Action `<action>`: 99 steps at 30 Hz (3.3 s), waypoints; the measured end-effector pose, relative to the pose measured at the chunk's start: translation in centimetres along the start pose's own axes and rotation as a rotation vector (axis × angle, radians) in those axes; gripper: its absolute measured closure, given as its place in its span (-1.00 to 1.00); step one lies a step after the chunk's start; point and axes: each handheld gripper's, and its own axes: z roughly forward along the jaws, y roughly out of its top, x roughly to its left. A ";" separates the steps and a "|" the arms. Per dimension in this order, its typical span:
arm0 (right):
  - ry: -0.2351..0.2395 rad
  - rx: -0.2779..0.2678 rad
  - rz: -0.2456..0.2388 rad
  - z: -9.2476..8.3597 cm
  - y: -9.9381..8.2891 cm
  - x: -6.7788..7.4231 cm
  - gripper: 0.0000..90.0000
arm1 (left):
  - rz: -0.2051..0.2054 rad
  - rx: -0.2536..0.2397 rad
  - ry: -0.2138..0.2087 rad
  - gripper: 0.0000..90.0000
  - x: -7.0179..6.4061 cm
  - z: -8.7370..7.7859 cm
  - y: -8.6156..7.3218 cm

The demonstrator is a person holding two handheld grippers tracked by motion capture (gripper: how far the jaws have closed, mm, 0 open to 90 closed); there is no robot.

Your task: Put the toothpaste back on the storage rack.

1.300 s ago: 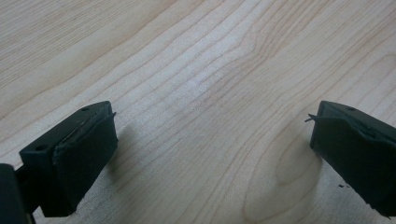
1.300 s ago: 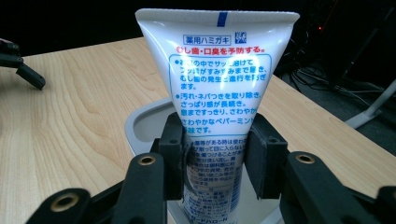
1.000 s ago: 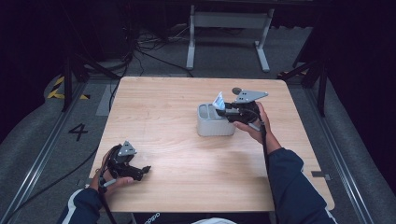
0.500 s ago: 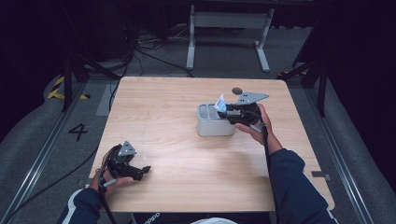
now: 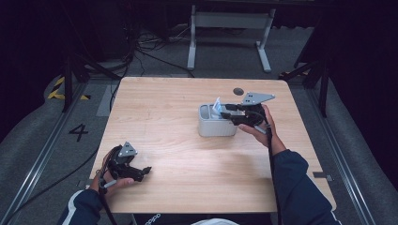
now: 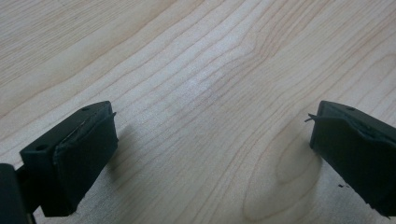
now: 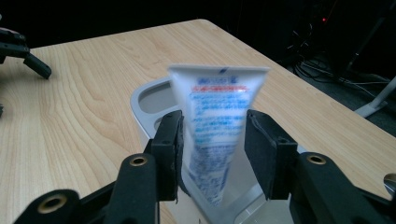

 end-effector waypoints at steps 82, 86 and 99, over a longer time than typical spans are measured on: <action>-0.126 0.242 -0.132 -7.4 -5.5 1.9 -0.13 | -0.001 -0.003 0.006 -0.97 0.0 0.0 0.0; -0.133 0.249 -0.126 -7.9 -6.2 1.8 -0.13 | -0.001 -0.003 0.006 -0.97 0.0 0.0 0.0; -0.172 0.270 -0.092 -9.5 -8.6 1.5 -0.19 | -0.001 -0.004 0.009 -0.97 0.0 0.0 0.0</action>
